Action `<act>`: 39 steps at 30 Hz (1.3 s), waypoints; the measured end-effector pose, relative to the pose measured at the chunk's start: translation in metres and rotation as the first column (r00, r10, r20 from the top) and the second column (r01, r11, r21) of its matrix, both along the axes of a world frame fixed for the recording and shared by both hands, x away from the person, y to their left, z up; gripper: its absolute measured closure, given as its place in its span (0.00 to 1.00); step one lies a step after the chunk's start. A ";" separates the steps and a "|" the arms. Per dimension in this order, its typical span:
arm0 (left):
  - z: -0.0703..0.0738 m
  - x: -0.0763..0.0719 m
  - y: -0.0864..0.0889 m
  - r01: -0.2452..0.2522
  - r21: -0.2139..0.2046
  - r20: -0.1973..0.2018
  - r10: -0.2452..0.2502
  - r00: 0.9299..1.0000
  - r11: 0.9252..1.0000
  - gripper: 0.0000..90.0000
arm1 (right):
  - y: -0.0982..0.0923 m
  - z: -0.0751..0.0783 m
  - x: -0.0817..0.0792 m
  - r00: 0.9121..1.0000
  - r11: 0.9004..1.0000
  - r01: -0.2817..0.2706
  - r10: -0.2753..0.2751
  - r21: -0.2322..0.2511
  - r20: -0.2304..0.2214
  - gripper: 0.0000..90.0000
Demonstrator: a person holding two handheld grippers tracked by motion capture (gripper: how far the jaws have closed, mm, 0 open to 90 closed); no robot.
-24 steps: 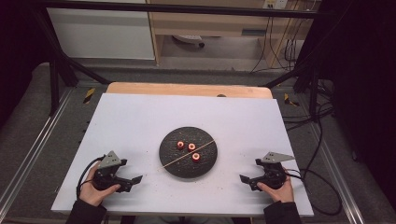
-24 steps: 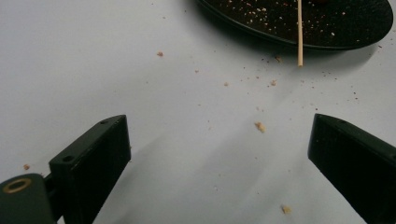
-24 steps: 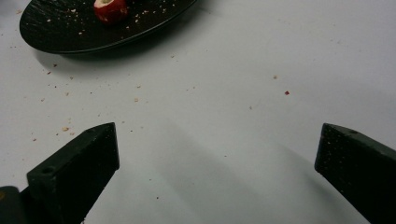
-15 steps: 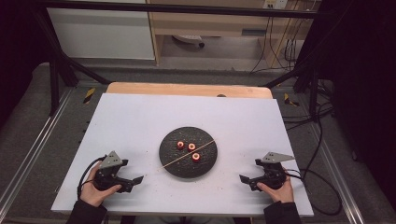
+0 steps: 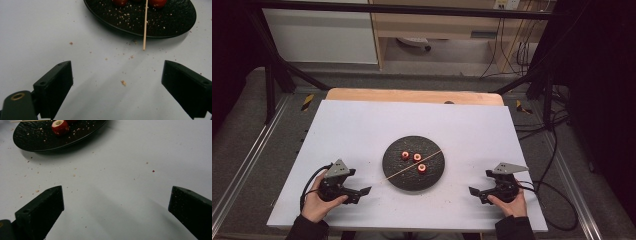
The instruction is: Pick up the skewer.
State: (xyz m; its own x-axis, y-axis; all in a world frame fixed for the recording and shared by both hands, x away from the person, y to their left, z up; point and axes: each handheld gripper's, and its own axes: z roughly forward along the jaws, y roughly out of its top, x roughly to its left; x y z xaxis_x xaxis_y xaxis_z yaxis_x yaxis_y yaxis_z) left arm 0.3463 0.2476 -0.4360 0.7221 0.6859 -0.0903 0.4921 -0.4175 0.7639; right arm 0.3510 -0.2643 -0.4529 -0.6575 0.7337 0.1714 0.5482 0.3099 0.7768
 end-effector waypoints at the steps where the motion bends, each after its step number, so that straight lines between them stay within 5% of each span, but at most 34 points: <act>1: 0.001 0.000 -0.001 -0.001 -0.001 -0.001 0.001 1.000 1.000 0.11 | 0.000 0.000 0.000 1.000 1.000 0.000 0.000 0.000 0.000 0.01; 11: 0.018 0.005 -0.015 0.011 0.013 0.010 -0.011 1.000 1.000 0.22 | 0.001 0.000 0.000 1.000 1.000 -0.002 0.002 0.001 -0.003 0.01; 20: 0.030 0.016 -0.040 0.065 0.059 -0.016 -0.064 0.998 0.996 0.21 | 0.001 0.000 0.001 1.000 1.000 -0.008 0.008 -0.006 -0.006 0.01; 39: 0.033 0.044 -0.101 0.170 0.186 -0.082 -0.158 0.984 0.968 0.32 | 0.002 -0.001 0.001 1.000 1.000 -0.015 0.015 -0.012 -0.011 0.01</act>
State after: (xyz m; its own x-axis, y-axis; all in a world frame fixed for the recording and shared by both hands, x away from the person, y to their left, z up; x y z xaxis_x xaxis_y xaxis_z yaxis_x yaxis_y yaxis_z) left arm 0.3902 0.1470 -0.4032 0.8230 0.5677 -0.0196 0.4512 -0.6323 0.6298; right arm 0.3521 -0.2623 -0.4535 -0.6668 0.7256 0.1701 0.5521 0.3276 0.7667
